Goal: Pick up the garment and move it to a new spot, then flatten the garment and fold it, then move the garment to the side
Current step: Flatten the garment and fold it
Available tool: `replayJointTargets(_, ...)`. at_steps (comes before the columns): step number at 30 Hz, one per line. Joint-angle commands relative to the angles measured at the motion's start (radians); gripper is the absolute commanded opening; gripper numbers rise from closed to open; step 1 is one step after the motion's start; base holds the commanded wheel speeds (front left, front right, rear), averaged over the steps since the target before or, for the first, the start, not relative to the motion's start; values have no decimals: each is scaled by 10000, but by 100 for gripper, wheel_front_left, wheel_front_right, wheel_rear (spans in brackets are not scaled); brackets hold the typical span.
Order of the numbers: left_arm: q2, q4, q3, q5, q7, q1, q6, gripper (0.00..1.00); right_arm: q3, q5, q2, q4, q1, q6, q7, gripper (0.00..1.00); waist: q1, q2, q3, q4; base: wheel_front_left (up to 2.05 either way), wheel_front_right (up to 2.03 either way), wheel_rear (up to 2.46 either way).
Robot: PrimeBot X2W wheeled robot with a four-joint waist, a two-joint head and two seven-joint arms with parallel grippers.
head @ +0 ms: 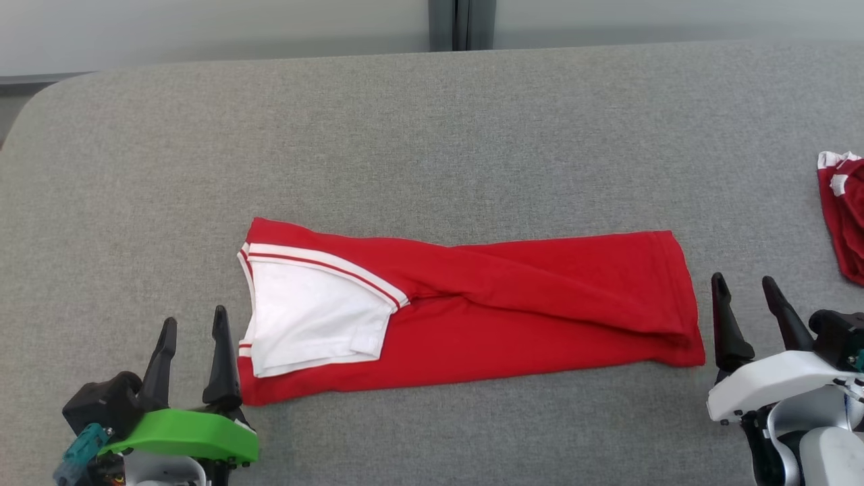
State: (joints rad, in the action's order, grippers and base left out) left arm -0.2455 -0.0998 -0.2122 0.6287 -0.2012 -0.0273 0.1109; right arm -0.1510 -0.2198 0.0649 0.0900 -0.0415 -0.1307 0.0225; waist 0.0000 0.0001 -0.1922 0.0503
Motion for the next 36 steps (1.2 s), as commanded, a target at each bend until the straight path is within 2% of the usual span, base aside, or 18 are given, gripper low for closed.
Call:
replayJointTargets(1, -54, 69, -31, -153, -92, -68, 86, 100, -123, 92, -37, -122, 126, 0, -46, 100, 0, -1, 60, 5, 0, 0, 0)
replayJointTargets(6, 127, 144, -178, -473, -235, -298, 309, 100, -421, 287, -73, -307, 124, 0, -538, 100, 0, -1, 169, 46, 0, 0, 0)
replayJointTargets(11, 274, 3, -233, -623, -332, -448, 470, 100, -7, 275, 24, 36, -317, 0, -1484, 100, 0, -1, 201, 138, 0, 0, 0)
replayJointTargets(21, 199, -226, -88, -838, -490, -684, 528, 100, 626, 333, 994, 1993, -1352, 0, -2737, 100, 0, -1, 154, 570, 0, 0, 0)
replayJointTargets(28, 143, -262, 60, -822, -546, -644, 620, 100, 1122, -306, 1207, 2939, -1584, 0, -3491, 100, 0, -1, 185, 691, 0, 0, 0)
replayJointTargets(29, 131, -261, 76, -819, -552, -644, 632, 100, 1185, -432, 1208, 3059, -1606, 0, -3600, 92, 0, -1, 193, 682, 0, 0, 0)
replayJointTargets(31, 127, -223, 64, -801, -555, -697, 599, 100, 1261, -595, 1242, 3276, -1650, 0, -3703, 45, 0, -1, 201, 651, 0, 0, 0)
replayJointTargets(34, 104, -195, 7, -803, -541, -779, 542, 100, 1277, -702, 1252, 3551, -1815, 0, -3514, 18, 0, -1, 211, 580, 0, 0, 0)
replayJointTargets(35, 84, -187, -14, -813, -517, -797, 524, 100, 1323, -723, 1249, 3661, -1863, 0, -3469, 0, 0, -1, 219, 529, 0, 0, 0)
replayJointTargets(36, 73, -178, -21, -825, -500, -799, 529, 100, 1301, -756, 1235, 3716, -1914, 3, -3384, 0, 0, -1, 228, 490, 0, 0, 0)
